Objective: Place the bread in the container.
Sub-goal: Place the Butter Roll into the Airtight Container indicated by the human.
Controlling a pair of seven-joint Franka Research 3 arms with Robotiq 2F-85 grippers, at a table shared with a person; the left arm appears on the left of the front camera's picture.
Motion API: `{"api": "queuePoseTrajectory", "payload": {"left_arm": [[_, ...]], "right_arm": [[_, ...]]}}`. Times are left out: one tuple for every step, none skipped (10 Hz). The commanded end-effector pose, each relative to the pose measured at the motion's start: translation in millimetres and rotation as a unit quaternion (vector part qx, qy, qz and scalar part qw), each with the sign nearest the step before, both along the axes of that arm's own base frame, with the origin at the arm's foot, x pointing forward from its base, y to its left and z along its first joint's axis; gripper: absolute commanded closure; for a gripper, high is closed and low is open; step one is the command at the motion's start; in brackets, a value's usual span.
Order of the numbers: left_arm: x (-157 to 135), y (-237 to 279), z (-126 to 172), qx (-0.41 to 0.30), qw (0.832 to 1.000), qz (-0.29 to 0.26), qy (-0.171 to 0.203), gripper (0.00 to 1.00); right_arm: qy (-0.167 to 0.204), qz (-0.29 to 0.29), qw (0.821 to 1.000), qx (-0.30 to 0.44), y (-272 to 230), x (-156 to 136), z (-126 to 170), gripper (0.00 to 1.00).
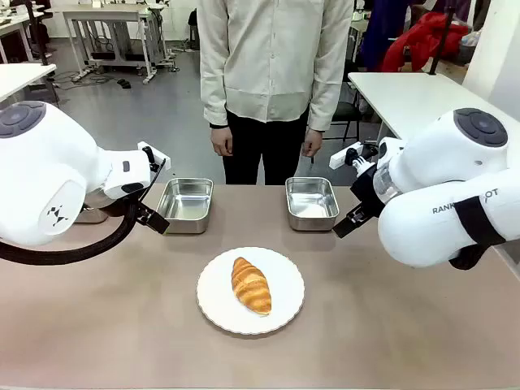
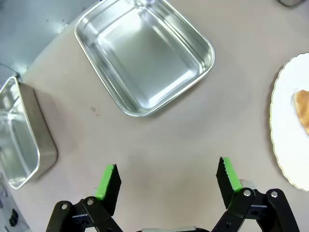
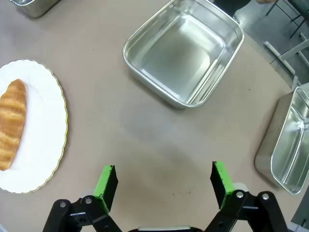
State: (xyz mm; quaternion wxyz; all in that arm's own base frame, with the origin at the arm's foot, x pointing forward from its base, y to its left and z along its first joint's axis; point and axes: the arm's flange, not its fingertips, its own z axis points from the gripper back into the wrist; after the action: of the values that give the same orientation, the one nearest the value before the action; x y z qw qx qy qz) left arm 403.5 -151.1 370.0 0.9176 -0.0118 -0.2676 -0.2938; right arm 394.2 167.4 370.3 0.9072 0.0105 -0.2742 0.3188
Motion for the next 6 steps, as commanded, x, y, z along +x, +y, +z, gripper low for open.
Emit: {"api": "queuePoseTrajectory", "payload": {"left_arm": [[0.0, 0.0, 0.0, 0.0, 1.0, 0.0, 0.0, 0.0], [0.0, 0.0, 0.0, 0.0, 1.0, 0.0, 0.0, 0.0], [0.0, 0.0, 0.0, 0.0, 1.0, 0.0, 0.0, 0.0], [0.0, 0.0, 0.0, 0.0, 1.0, 0.0, 0.0, 0.0], [0.0, 0.0, 0.0, 0.0, 1.0, 0.0, 0.0, 0.0], [0.0, 0.0, 0.0, 0.0, 1.0, 0.0, 0.0, 0.0]], "right_arm": [[0.0, 0.0, 1.0, 0.0, 0.0, 0.0, 0.0, 0.0], [0.0, 0.0, 1.0, 0.0, 0.0, 0.0, 0.0, 0.0], [0.0, 0.0, 1.0, 0.0, 0.0, 0.0, 0.0, 0.0], [0.0, 0.0, 1.0, 0.0, 0.0, 0.0, 0.0, 0.0], [0.0, 0.0, 1.0, 0.0, 0.0, 0.0, 0.0, 0.0], [0.0, 0.0, 1.0, 0.0, 0.0, 0.0, 0.0, 0.0]]}}
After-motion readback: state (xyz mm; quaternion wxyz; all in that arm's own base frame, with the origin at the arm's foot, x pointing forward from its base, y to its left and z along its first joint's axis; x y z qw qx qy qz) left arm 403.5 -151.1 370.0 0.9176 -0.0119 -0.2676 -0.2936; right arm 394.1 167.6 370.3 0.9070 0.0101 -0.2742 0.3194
